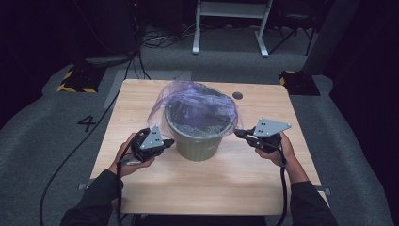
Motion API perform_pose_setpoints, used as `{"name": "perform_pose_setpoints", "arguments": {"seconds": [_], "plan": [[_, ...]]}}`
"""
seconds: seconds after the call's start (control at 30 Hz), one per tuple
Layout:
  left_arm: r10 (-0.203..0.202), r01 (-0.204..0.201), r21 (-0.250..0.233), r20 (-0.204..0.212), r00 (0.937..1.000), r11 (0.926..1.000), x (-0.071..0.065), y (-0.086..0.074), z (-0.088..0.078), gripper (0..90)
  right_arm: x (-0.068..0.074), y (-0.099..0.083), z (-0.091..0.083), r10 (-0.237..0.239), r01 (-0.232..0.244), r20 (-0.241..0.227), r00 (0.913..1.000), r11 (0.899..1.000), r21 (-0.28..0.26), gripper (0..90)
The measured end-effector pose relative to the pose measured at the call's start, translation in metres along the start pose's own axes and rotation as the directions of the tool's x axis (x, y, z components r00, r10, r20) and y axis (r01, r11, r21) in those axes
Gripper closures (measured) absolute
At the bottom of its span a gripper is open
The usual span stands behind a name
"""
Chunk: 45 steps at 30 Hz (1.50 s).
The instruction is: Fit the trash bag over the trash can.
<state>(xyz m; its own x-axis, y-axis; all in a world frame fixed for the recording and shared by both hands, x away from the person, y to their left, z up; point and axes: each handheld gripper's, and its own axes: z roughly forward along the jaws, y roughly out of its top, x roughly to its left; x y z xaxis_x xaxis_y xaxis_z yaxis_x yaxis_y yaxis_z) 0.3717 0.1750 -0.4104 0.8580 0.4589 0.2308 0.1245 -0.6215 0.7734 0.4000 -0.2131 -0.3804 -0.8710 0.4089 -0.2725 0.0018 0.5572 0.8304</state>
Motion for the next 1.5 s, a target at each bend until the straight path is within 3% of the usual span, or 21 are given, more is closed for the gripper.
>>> {"name": "perform_pose_setpoints", "arguments": {"seconds": [0.23,0.3,0.37,0.4,0.43,0.47,0.5,0.63,0.67,0.73,0.8,0.87,0.9,0.97,1.03,1.07,1.2,1.27,1.37,1.43,1.5], "plan": [[-0.020,0.020,0.006,0.018,0.9996,0.9998,-0.002,-0.010,0.009,90.0,0.005,-0.019,0.011,0.022,-0.021,-0.038,0.9990,0.999,0.034,90.0],[-0.042,0.042,0.004,0.004,0.9991,0.9991,-0.002,-0.015,0.011,90.0,0.007,-0.025,0.014,0.037,-0.035,-0.050,0.9981,0.998,0.043,90.0],[-0.074,0.074,-0.032,-0.002,0.9973,0.9968,-0.001,-0.021,0.008,89.8,0.008,-0.030,0.016,0.050,-0.048,-0.059,0.9970,0.998,0.044,90.0],[-0.087,0.087,-0.055,-0.005,0.9962,0.9947,0.000,-0.023,0.006,84.6,0.009,-0.031,0.016,0.053,-0.051,-0.062,0.9966,0.998,0.043,90.0],[-0.115,0.113,-0.075,-0.021,0.9932,0.9908,0.001,-0.025,0.003,72.2,0.009,-0.032,0.016,0.054,-0.051,-0.060,0.9967,0.998,0.041,90.0],[-0.155,0.151,-0.099,-0.031,0.9874,0.9835,0.003,-0.026,0.000,59.1,0.009,-0.032,0.015,0.057,-0.055,-0.060,0.9965,0.998,0.034,90.0],[-0.187,0.182,-0.121,-0.032,0.9818,0.9758,0.007,-0.028,-0.004,52.5,0.010,-0.031,0.014,0.063,-0.062,-0.060,0.9962,0.998,0.026,90.0],[-0.330,0.316,-0.220,-0.028,0.9437,0.9229,0.020,-0.035,-0.021,23.2,0.010,-0.030,0.010,0.065,-0.065,-0.048,0.9967,0.998,0.014,85.7],[-0.341,0.326,-0.237,-0.025,0.9396,0.9150,0.023,-0.037,-0.026,21.0,0.010,-0.030,0.009,0.067,-0.066,-0.041,0.9969,0.998,0.017,83.6],[-0.354,0.336,-0.263,-0.021,0.9352,0.9044,0.026,-0.039,-0.036,19.0,0.010,-0.031,0.007,0.077,-0.076,-0.021,0.9968,0.997,0.016,79.3],[-0.355,0.334,-0.282,-0.025,0.9343,0.8992,0.028,-0.042,-0.045,19.0,0.008,-0.033,0.002,0.086,-0.086,-0.013,0.9962,0.996,0.001,75.1],[-0.359,0.329,-0.290,-0.055,0.9318,0.8987,0.032,-0.043,-0.053,18.4,0.007,-0.033,-0.004,0.106,-0.106,0.003,0.9944,0.994,-0.005,55.8],[-0.361,0.331,-0.298,-0.052,0.9309,0.8954,0.035,-0.043,-0.058,18.7,0.006,-0.032,-0.008,0.114,-0.114,0.006,0.9934,0.993,-0.006,51.4],[-0.377,0.340,-0.323,-0.059,0.9244,0.8834,0.040,-0.043,-0.066,18.6,0.005,-0.030,-0.018,0.114,-0.114,0.012,0.9934,0.993,-0.020,42.7],[-0.384,0.346,-0.344,-0.047,0.9220,0.8727,0.046,-0.042,-0.071,18.2,0.005,-0.028,-0.031,0.110,-0.109,0.020,0.9937,0.993,-0.037,34.4],[-0.386,0.346,-0.346,-0.052,0.9209,0.8719,0.048,-0.041,-0.072,18.1,0.005,-0.027,-0.036,0.109,-0.107,0.038,0.9933,0.993,-0.038,30.7],[-0.363,0.322,-0.319,-0.077,0.9286,0.8912,0.058,-0.030,-0.070,17.5,0.001,-0.025,-0.056,0.126,-0.122,0.072,0.9894,0.991,-0.056,25.2],[-0.364,0.327,-0.312,-0.066,0.9291,0.8921,0.063,-0.025,-0.067,17.5,-0.001,-0.023,-0.063,0.130,-0.126,0.078,0.9884,0.990,-0.055,22.6],[-0.344,0.309,-0.286,-0.079,0.9356,0.9069,0.069,-0.017,-0.060,17.5,-0.007,-0.019,-0.071,0.151,-0.143,0.101,0.9833,0.986,-0.084,22.7],[-0.341,0.308,-0.283,-0.076,0.9371,0.9084,0.073,-0.012,-0.056,17.2,-0.011,-0.013,-0.075,0.162,-0.150,0.106,0.9811,0.983,-0.110,23.0],[-0.330,0.299,-0.271,-0.080,0.9405,0.9151,0.075,-0.007,-0.052,17.4,-0.015,-0.003,-0.075,0.168,-0.153,0.119,0.9786,0.981,-0.123,23.8]]}}
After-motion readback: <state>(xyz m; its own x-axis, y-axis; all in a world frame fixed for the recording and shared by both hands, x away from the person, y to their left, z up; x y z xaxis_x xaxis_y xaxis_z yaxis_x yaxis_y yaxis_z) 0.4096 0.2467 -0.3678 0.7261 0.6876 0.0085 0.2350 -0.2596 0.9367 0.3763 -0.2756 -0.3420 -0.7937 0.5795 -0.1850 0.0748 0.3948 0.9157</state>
